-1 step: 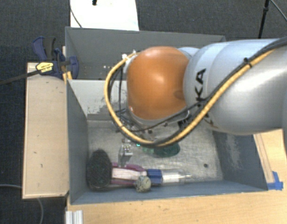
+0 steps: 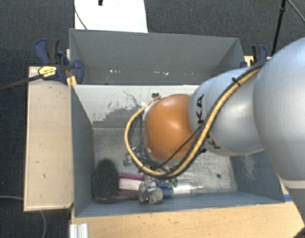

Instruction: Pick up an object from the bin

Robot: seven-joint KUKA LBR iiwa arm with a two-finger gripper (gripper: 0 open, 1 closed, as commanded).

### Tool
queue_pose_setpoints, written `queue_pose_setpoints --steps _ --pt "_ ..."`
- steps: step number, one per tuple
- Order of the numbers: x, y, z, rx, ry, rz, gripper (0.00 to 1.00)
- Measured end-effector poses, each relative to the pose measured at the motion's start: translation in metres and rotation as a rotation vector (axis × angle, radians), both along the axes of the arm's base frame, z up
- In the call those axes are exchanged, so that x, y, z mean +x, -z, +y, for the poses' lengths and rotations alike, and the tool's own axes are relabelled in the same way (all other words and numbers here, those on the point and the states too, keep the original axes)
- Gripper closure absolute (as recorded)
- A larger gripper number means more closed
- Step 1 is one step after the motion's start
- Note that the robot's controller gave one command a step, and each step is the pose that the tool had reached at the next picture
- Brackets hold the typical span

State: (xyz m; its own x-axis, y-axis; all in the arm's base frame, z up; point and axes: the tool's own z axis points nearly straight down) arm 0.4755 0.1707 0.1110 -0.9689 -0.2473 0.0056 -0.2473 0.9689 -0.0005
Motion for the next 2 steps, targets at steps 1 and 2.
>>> queue_pose_setpoints --steps 1,2 --pt "0.0053 0.0393 -0.003 0.005 0.14 -0.014 0.0" --pt "0.005 0.0381 -0.0032 0.005 0.144 -0.013 1.0"
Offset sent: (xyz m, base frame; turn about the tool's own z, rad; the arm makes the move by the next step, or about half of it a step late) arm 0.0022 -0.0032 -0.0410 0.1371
